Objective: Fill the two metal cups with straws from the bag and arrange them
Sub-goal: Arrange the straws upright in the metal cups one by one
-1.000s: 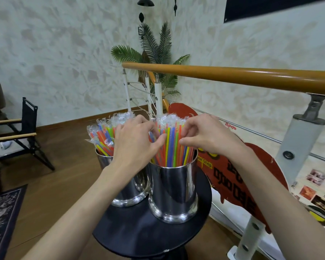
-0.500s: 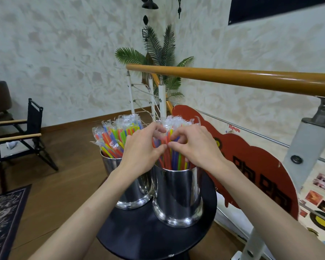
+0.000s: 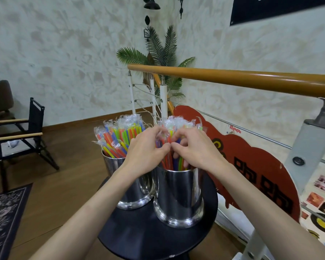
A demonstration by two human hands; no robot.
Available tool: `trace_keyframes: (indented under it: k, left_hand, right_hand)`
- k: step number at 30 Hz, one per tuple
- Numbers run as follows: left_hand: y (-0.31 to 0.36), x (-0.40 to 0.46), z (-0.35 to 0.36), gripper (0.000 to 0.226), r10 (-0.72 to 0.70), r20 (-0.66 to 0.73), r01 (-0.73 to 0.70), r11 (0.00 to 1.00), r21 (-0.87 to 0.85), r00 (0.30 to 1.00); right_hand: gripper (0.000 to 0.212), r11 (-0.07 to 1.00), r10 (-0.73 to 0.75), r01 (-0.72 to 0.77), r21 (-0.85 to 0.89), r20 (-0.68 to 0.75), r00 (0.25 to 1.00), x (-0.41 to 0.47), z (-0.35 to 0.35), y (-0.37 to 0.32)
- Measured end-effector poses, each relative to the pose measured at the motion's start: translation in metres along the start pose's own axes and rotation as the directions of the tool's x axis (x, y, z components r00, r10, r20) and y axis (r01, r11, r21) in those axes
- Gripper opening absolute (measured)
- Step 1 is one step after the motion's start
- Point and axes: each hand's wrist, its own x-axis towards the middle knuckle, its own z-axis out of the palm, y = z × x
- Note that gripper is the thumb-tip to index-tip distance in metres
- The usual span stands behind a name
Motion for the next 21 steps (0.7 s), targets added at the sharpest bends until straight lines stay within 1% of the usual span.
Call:
trace_keyframes:
  k: [3,5,7,11,15,16,18,19,21]
  left_hand:
    - [-0.001,0.0,0.0,0.023,0.015,-0.014,-0.016,0.999,-0.043,1.0]
    - [-0.003,0.001,-0.001,0.018,0.018,-0.007,-0.018,0.997,-0.073,1.0]
    - [-0.004,0.001,-0.003,0.019,0.021,0.002,-0.02,0.995,-0.1,1.0]
    - [-0.003,0.0,-0.009,0.026,0.026,0.01,-0.023,0.981,-0.191,1.0]
    - [0.001,-0.001,-0.015,0.031,0.055,-0.009,-0.055,0.977,-0.204,0.998]
    - [0.003,-0.001,-0.017,0.031,0.061,-0.028,-0.065,0.981,-0.183,0.998]
    - [0.005,0.0,-0.022,0.028,0.098,-0.09,-0.105,0.992,-0.073,0.991]
    - [0.006,0.001,-0.024,0.025,0.134,-0.119,-0.135,0.991,0.001,0.984]
    - [0.009,0.0,-0.03,0.017,0.199,-0.145,-0.177,0.973,0.15,0.969]
  right_hand:
    - [0.004,0.999,-0.019,0.018,0.038,0.031,0.999,-0.001,-0.001,0.0]
    - [0.006,0.998,-0.026,0.023,0.051,0.045,0.999,-0.002,-0.002,0.001]
    - [0.01,0.998,-0.023,0.018,0.067,0.074,0.997,-0.001,-0.002,0.002]
    - [0.01,0.995,-0.037,0.022,0.099,0.145,0.989,-0.001,-0.006,0.003]
    - [0.011,0.984,-0.032,0.003,0.177,0.164,0.986,0.0,-0.01,0.004]
    - [0.011,0.98,-0.023,-0.007,0.199,0.151,0.988,0.0,-0.013,0.004]
    - [0.011,0.97,0.001,-0.021,0.243,0.082,0.997,0.0,-0.018,0.001]
    - [0.012,0.967,0.007,-0.011,0.254,0.02,1.0,0.001,-0.021,0.001]
    - [0.014,0.964,-0.026,0.067,0.258,-0.158,0.987,0.001,-0.026,0.0]
